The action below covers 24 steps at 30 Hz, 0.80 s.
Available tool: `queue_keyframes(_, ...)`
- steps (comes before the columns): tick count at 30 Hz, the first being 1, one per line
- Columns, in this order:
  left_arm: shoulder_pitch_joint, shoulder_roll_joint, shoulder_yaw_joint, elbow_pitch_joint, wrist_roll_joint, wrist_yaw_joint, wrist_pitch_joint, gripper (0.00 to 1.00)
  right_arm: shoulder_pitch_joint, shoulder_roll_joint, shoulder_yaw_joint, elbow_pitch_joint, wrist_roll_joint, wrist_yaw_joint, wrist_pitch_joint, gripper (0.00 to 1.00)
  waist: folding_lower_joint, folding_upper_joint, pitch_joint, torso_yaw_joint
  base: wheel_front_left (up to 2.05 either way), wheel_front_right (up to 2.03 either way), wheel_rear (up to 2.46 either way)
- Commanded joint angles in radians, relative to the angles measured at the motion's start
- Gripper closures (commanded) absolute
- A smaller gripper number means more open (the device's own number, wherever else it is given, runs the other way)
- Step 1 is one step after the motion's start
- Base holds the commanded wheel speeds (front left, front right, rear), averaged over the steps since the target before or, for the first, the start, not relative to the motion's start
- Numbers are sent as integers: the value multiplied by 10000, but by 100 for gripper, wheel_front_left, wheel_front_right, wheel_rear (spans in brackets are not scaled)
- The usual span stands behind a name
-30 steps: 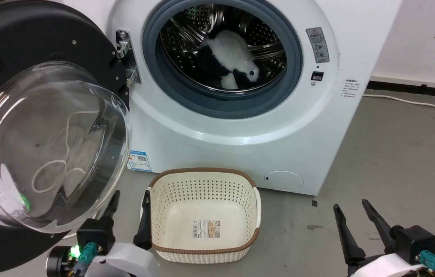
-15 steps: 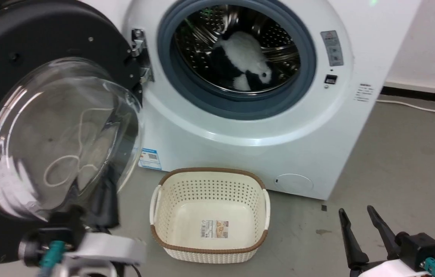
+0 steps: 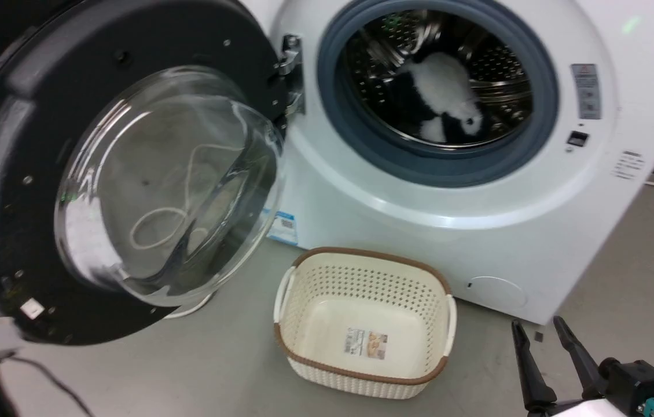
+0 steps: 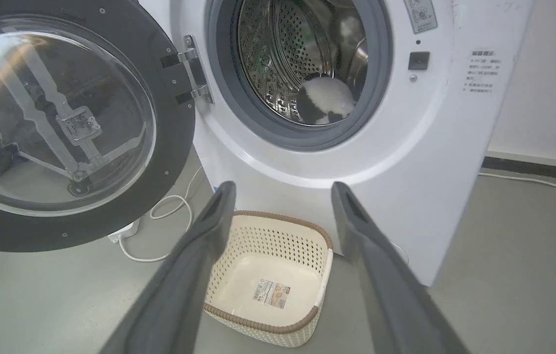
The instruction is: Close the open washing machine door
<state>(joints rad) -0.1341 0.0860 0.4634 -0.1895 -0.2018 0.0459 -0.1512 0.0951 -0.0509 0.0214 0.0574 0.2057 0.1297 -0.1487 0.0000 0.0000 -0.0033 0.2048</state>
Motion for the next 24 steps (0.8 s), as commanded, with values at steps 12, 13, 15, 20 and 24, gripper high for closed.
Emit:
queue_keyframes(12, -1484, 2083, 1353, 3797, -1285, -310, 1055, 100, -436, 5, -435, -628, -399, 7, 209, 0, 0, 0, 1808, 375, 0, 0, 0)
queue_keyframes(13, -1615, 2240, 1306, 4039, -1341, -394, 1185, 100, -472, 5, -498, -729, -444, 7, 260, 0, 0, 0, 1950, 393, 0, 0, 0)
queue_keyframes(15, -1890, 2486, 1185, 4500, -1493, -599, 1481, 100, -529, 5, -588, -940, -503, 8, 363, 0, 0, 0, 2250, 439, 0, 0, 0)
queue_keyframes(20, -2354, 2834, 678, 5542, -2084, -1203, 2752, 100, -577, 5, -620, -1197, -514, 8, 501, 0, 0, 0, 2544, 575, 0, 0, 0)
queue_keyframes(24, -2448, 2874, 348, 6003, -2878, -1417, 4116, 100, -625, 6, -607, -1206, -371, 8, 432, 0, 0, 0, 2490, 733, 0, 0, 0)
